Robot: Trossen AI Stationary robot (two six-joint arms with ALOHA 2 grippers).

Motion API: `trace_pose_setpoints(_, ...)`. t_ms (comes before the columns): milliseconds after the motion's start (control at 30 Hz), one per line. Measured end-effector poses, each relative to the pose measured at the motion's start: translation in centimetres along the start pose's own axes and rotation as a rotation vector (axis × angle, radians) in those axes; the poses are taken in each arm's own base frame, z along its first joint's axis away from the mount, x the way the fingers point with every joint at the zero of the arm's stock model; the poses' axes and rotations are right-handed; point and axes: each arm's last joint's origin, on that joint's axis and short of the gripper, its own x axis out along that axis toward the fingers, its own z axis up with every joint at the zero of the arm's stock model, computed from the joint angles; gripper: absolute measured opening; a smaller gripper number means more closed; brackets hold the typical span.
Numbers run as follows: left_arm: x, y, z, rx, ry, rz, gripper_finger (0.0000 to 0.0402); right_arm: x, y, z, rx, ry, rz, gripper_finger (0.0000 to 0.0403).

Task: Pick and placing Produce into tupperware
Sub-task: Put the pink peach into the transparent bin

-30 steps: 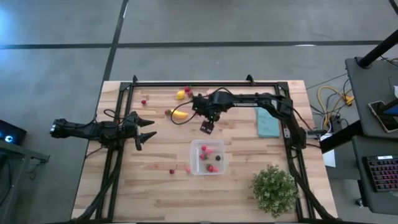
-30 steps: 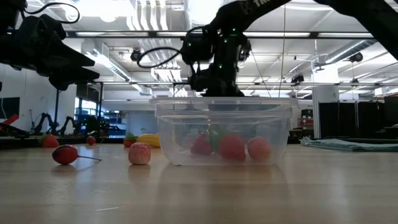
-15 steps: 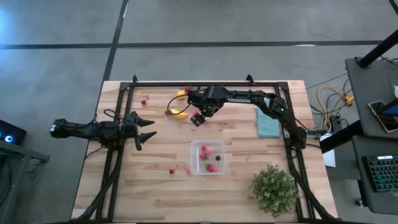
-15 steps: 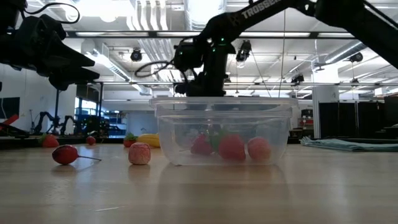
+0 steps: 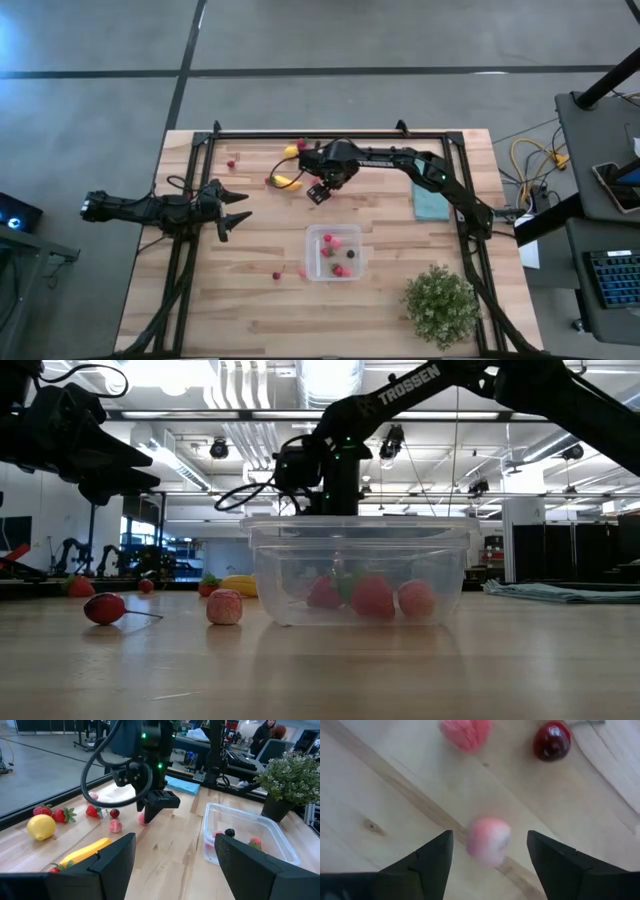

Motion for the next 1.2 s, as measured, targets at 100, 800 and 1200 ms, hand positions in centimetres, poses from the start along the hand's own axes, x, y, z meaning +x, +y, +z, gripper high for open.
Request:
trace_pose_setpoints(100,0.0,0.0,0.0,0.0,0.0,0.0,0.0258,0.2,-0.2,-0.2,0.003,0.016,-0.009,0.0245)
trace_pose_setpoints(800,0.0,0.0,0.0,0.0,0.0,0.0,0.0258,1.6,-0.8,-0.1,-0.007,0.018,0.02,0.017)
trace_pose_setpoints(1200,0.0,0.0,0.0,0.0,0.0,0.0,0.0258,1.5,-1.4,0.0,-0.01,0.043,0.034,0.0111)
